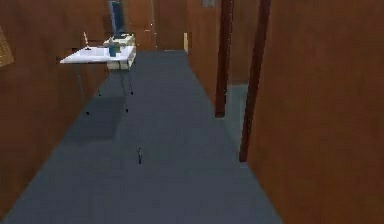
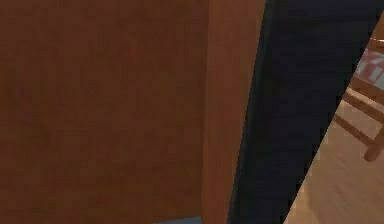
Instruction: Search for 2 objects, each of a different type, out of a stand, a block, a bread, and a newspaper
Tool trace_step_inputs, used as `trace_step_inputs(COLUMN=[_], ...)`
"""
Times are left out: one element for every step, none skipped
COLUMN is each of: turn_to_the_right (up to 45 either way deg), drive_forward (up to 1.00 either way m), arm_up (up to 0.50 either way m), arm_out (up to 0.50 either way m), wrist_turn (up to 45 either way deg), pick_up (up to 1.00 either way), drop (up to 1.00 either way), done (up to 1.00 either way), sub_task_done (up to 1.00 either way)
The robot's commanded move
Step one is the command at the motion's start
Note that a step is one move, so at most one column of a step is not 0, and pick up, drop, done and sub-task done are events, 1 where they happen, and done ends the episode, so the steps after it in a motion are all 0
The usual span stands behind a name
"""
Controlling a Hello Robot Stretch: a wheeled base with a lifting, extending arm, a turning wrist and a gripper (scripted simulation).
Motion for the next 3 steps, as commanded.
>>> trace_step_inputs(turn_to_the_right=[3.0,0.0,0.0], drive_forward=[0.00,1.00,1.00], arm_up=[0.00,0.00,0.00], arm_out=[0.00,0.00,0.00], wrist_turn=[0.0,0.0,0.0], pick_up=[0.00,0.00,0.00], drop=[0.00,0.00,0.00], done=[0.00,0.00,0.00], sub_task_done=[0.00,0.00,0.00])
